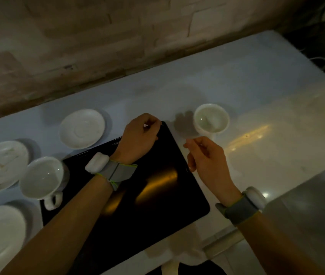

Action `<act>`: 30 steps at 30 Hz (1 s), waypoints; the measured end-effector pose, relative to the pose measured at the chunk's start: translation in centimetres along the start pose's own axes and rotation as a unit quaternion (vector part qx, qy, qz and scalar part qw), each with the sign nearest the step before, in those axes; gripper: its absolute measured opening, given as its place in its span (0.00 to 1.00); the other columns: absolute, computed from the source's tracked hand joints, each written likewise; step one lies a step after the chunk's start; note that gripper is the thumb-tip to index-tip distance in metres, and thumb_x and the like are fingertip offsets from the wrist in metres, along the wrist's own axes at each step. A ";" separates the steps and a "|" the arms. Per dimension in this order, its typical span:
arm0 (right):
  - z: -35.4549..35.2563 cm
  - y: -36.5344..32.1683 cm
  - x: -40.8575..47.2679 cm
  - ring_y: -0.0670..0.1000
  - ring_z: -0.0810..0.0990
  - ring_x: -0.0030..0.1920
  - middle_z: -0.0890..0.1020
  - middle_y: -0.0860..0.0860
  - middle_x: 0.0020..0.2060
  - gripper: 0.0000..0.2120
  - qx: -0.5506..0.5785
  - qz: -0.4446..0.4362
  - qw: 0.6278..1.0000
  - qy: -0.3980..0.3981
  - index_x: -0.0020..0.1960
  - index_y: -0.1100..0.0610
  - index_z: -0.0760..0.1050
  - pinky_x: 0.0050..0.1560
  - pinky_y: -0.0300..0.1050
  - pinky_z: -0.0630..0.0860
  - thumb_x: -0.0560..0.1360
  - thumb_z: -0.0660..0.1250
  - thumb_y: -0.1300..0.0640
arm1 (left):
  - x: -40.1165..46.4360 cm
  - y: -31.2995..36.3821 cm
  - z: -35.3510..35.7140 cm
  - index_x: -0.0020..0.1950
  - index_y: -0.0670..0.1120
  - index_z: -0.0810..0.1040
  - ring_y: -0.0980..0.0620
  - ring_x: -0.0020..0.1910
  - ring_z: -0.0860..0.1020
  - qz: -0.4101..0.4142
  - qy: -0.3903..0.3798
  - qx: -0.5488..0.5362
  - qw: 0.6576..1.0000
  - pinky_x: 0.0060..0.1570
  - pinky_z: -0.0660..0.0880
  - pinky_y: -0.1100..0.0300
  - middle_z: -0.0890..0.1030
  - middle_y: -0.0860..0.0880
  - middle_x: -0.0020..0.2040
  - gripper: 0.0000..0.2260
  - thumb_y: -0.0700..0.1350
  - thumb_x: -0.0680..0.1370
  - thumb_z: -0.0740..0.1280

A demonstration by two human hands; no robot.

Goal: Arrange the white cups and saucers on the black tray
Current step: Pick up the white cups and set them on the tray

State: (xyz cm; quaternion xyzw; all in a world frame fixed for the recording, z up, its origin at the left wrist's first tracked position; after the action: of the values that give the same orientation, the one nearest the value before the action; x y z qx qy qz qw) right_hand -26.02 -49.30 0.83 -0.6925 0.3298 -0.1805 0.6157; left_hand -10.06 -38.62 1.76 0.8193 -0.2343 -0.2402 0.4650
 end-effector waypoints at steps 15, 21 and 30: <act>-6.3 4.7 3.4 0.52 0.82 0.31 0.83 0.56 0.37 0.21 0.027 0.172 0.984 0.027 0.63 0.52 0.68 0.31 0.43 0.80 0.76 0.66 0.43 | 5.2 1.4 10.6 0.73 0.52 0.67 0.46 0.50 0.82 -0.125 -0.094 -0.093 0.983 0.38 0.79 0.59 0.77 0.47 0.61 0.23 0.51 0.79 0.65; -5.9 6.1 4.3 0.55 0.84 0.32 0.85 0.58 0.39 0.19 0.113 0.242 0.963 -0.020 0.62 0.53 0.72 0.32 0.47 0.81 0.77 0.65 0.42 | 5.9 1.1 12.5 0.73 0.56 0.67 0.44 0.47 0.84 -0.163 -0.099 -0.131 0.973 0.42 0.83 0.51 0.78 0.43 0.63 0.22 0.50 0.78 0.65; -4.9 6.9 5.2 0.57 0.83 0.34 0.85 0.60 0.40 0.17 0.153 0.255 0.953 -0.063 0.57 0.55 0.78 0.33 0.47 0.79 0.79 0.61 0.43 | 6.2 0.4 12.9 0.70 0.54 0.72 0.45 0.60 0.78 -0.167 -0.076 -0.192 0.964 0.59 0.78 0.44 0.78 0.45 0.65 0.20 0.43 0.78 0.65</act>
State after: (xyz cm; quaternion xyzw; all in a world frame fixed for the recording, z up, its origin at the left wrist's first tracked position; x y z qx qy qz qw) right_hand -27.09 -56.63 -5.83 -0.4933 0.4241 -0.0219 0.7592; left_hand -13.22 -50.94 -4.85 0.7212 -0.0783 -0.4168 0.5477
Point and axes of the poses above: each hand's wrist, its own x-axis towards the middle knuckle, its own z-axis out of the palm, y = z × x, the point moved 3 cm from there along x, towards the middle knuckle
